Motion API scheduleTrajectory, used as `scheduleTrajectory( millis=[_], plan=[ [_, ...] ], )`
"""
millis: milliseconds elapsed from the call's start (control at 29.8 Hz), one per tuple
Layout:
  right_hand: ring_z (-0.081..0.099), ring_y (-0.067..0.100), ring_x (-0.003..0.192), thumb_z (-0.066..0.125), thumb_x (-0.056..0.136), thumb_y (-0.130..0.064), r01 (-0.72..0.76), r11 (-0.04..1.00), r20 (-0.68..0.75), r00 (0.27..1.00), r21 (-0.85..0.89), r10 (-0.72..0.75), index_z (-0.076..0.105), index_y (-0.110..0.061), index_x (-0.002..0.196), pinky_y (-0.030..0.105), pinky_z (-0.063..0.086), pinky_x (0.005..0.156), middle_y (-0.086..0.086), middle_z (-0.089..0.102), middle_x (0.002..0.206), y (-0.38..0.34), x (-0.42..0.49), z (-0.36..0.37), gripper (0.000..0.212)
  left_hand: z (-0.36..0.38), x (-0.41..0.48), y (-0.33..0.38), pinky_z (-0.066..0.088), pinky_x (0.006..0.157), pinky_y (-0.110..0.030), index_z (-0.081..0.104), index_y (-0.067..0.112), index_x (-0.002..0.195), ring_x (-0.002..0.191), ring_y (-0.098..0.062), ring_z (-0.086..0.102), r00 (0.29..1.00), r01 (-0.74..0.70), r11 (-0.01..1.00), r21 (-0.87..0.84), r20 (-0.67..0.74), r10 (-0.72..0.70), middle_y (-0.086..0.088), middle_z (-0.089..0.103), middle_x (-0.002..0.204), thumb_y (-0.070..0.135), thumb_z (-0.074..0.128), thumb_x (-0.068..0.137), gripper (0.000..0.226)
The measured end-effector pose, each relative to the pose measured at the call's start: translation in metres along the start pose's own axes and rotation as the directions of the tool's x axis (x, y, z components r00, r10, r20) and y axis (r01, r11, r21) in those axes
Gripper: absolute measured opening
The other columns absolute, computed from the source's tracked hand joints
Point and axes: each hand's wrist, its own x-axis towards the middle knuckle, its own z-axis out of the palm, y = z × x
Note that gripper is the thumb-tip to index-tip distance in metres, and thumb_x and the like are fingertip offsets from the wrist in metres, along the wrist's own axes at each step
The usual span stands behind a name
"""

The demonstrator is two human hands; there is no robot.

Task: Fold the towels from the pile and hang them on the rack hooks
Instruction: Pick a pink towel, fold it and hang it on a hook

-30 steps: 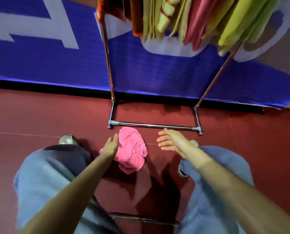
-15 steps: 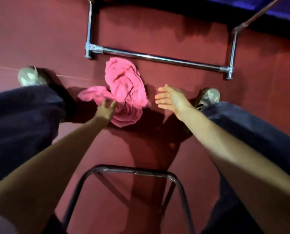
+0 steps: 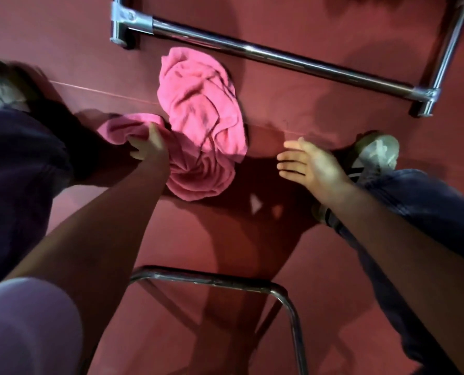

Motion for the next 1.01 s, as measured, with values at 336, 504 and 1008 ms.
scheduleTrajectory(
  millis=[336,504,1008],
  plan=[
    [0.057,0.014,0.067,0.031,0.097,-0.026,0.019,0.999,0.077,0.997,0.025,-0.021,0.050,-0.014,0.104,0.025,0.049,0.067,0.004,0.058,0.080,0.001,-0.030,0.020,0.024,-0.013,-0.021,0.021,0.050,0.094,-0.038,0.052,0.009,0.125,0.105,-0.024,0.062,0.819,0.150,0.825,-0.545,0.535,0.205,-0.009,0.060,0.121,0.047,0.071,0.064,0.074],
    [0.062,0.012,0.069,0.032,0.097,-0.025,0.130,0.985,-0.007,0.991,0.114,-0.130,0.052,-0.015,0.101,0.025,0.052,0.069,0.003,0.060,0.084,-0.020,-0.072,-0.001,0.022,-0.044,-0.087,0.037,0.039,0.107,-0.043,0.059,0.013,0.118,0.119,-0.026,0.055,0.667,-0.029,0.812,-0.582,0.594,0.450,-0.015,0.058,0.127,0.048,0.063,0.074,0.056],
    [0.055,0.017,0.085,0.044,0.087,-0.051,0.421,0.857,0.176,0.906,-0.296,-0.385,0.066,-0.005,0.099,0.033,0.053,0.077,0.015,0.065,0.097,-0.051,-0.288,0.035,0.053,-0.219,-0.296,0.004,0.030,0.110,-0.029,0.031,0.057,0.115,0.126,-0.008,0.042,0.284,-0.680,0.481,-0.553,0.407,0.868,-0.002,0.043,0.136,0.052,0.060,0.065,0.058]
  ],
)
